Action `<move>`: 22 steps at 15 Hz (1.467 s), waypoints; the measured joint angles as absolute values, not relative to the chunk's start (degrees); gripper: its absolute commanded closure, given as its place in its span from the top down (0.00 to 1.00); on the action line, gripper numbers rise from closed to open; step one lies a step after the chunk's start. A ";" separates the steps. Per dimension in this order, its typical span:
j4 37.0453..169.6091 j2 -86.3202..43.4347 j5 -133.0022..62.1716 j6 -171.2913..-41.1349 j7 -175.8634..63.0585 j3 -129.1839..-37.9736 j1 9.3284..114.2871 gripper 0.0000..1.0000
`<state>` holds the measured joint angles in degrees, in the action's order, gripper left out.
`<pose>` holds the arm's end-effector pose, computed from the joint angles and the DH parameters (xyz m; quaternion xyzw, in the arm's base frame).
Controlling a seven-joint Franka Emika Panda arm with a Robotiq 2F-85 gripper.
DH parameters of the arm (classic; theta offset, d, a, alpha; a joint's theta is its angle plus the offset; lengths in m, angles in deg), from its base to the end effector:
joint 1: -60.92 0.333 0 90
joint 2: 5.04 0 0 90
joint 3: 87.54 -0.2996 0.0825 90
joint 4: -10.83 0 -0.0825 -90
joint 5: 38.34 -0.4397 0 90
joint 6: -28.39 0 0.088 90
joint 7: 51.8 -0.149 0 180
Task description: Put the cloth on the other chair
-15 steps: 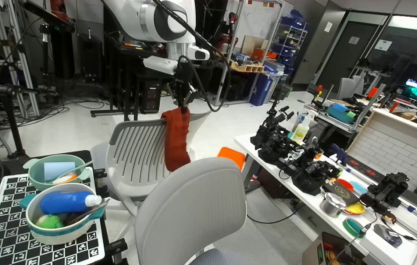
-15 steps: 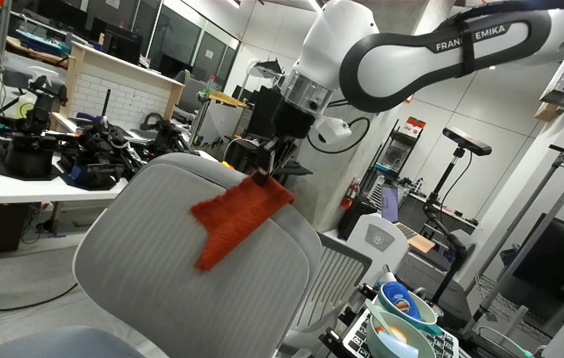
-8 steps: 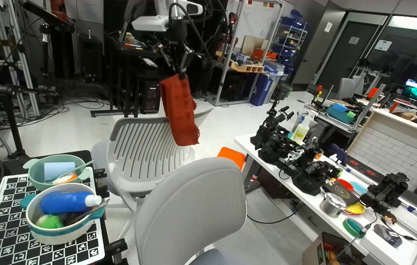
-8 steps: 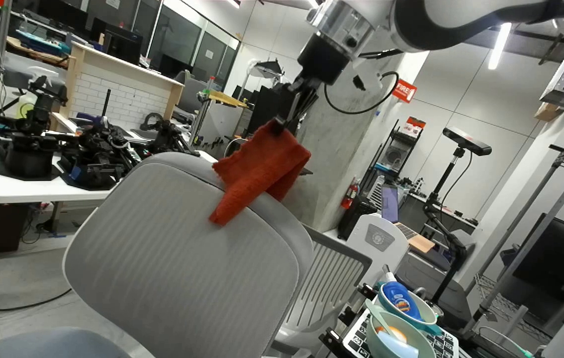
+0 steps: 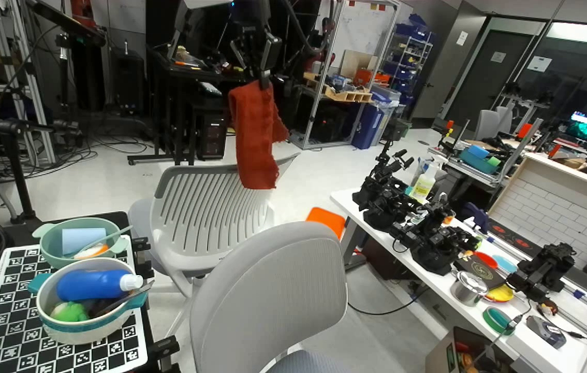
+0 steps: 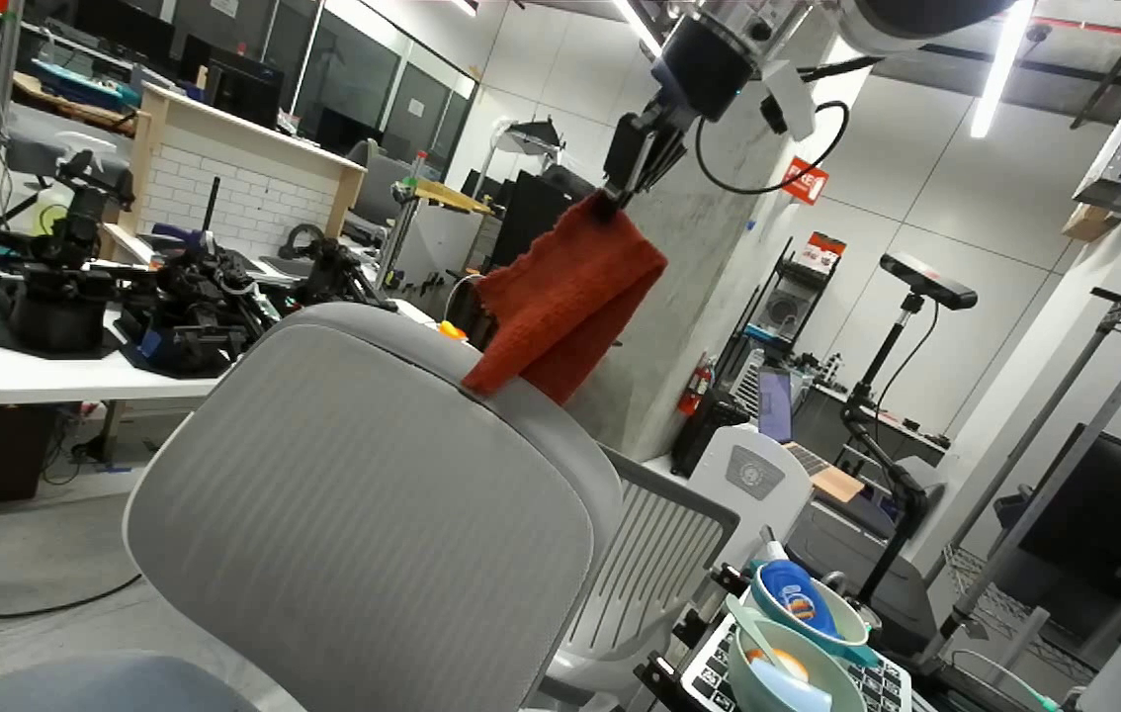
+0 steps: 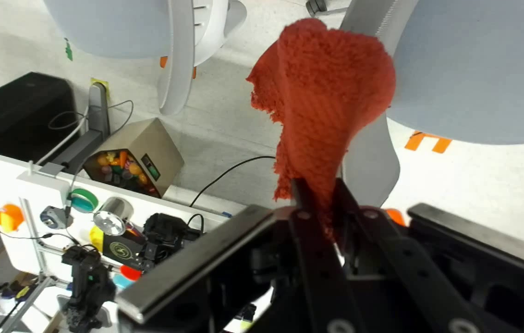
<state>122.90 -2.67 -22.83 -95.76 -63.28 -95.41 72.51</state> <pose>0.6053 0.1935 0.4453 0.9760 0.1296 0.1526 0.0855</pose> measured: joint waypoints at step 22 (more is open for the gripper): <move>127.75 6.00 -26.32 -87.54 -44.59 -89.82 64.09 0.04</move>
